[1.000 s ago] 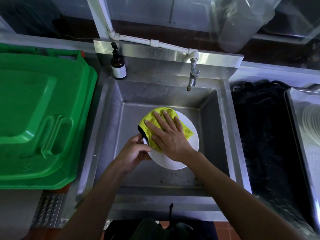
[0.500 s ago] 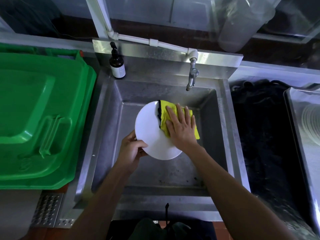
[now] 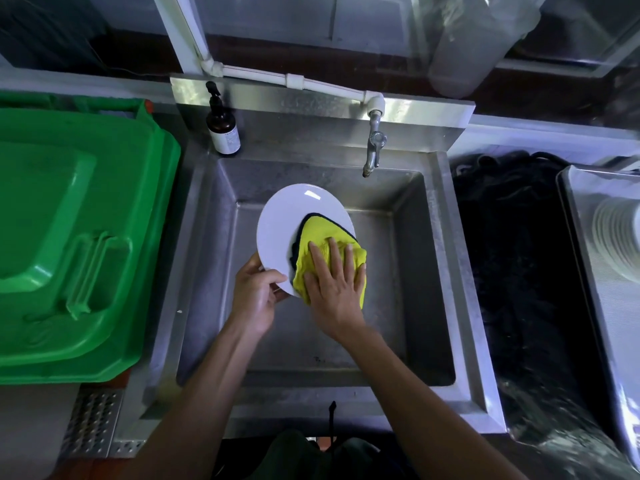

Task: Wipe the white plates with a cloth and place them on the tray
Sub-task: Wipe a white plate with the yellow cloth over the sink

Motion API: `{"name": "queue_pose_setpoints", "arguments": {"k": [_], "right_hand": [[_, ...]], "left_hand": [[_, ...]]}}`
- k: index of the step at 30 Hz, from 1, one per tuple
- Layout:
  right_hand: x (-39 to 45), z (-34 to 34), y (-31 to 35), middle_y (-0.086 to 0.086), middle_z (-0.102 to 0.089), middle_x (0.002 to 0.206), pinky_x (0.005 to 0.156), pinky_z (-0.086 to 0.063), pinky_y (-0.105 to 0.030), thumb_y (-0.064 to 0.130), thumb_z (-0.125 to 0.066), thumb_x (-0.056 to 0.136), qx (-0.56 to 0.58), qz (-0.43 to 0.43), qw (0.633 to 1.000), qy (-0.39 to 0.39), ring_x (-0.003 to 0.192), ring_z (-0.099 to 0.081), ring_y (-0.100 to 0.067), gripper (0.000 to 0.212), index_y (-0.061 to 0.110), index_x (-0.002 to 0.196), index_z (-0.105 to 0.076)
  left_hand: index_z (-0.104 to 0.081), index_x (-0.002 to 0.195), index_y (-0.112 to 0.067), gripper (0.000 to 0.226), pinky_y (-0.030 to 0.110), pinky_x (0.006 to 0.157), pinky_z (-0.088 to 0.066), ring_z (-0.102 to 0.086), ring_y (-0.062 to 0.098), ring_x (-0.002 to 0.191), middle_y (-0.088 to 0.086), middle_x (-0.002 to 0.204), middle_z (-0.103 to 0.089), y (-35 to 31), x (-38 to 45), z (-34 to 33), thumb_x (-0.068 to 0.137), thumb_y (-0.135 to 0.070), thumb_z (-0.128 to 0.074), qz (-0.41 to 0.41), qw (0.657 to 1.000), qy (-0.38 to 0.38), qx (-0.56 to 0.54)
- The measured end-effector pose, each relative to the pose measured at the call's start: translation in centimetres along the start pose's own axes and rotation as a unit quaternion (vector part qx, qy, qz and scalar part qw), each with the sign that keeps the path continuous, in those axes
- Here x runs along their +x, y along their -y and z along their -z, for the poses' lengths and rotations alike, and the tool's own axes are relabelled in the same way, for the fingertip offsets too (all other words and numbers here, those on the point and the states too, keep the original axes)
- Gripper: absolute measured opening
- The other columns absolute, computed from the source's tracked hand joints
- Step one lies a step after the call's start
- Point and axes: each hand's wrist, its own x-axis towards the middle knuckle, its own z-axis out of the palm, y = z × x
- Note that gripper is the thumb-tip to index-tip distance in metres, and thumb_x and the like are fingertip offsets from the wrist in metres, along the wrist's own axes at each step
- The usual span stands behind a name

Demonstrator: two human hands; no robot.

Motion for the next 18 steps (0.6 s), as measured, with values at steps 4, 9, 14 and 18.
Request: {"name": "queue_pose_setpoints", "arguments": {"k": [4,9,14,18], "right_hand": [[-0.5,-0.6,2.0,0.004,0.003,0.169,0.121,0.007,-0.058,0.044,-0.024,0.107,0.042,0.005,0.999,0.011,0.155,0.01,-0.026,0.053,0.041,0.158,-0.01],[-1.0,-0.9,2.0,0.006,0.002,0.169,0.121,0.007,-0.058,0.049,-0.022,0.107,0.033,0.016,0.999,0.002,0.155,0.011,-0.023,0.053,0.043,0.158,-0.011],[-1.0,-0.9,0.7,0.0,0.006,0.169,0.122,0.008,-0.056,0.045,-0.03,0.107,0.04,-0.01,0.999,-0.025,0.154,0.015,-0.028,0.056,0.038,0.159,-0.011],[0.1,0.0,-0.5,-0.005,0.007,0.169,0.122,0.007,-0.048,0.041,-0.037,0.107,0.09,-0.038,0.994,-0.05,0.153,0.017,-0.031,0.059,0.03,0.16,-0.014]], "left_hand": [[-0.077,0.101,-0.021,0.052,0.032,0.063,-0.053,-0.066,0.029,0.083,0.012,0.094,-0.072,0.2,-0.1,0.1,0.072,0.015,-0.053,-0.007,1.0,0.005,-0.004],[-0.077,0.103,-0.022,0.053,0.033,0.064,-0.052,-0.067,0.027,0.081,0.01,0.096,-0.072,0.2,-0.3,0.4,0.062,0.006,-0.058,-0.011,1.0,0.004,-0.017],[-0.076,0.106,-0.018,0.056,0.042,0.071,-0.057,-0.069,0.033,0.087,0.016,0.106,-0.074,0.0,-0.1,0.4,0.059,0.005,-0.054,-0.008,1.0,-0.002,-0.013],[-0.071,0.112,-0.01,0.057,0.048,0.072,-0.06,-0.069,0.035,0.092,0.02,0.111,-0.072,-0.3,0.0,0.9,0.059,0.003,-0.055,0.0,1.0,0.005,0.013]]}}
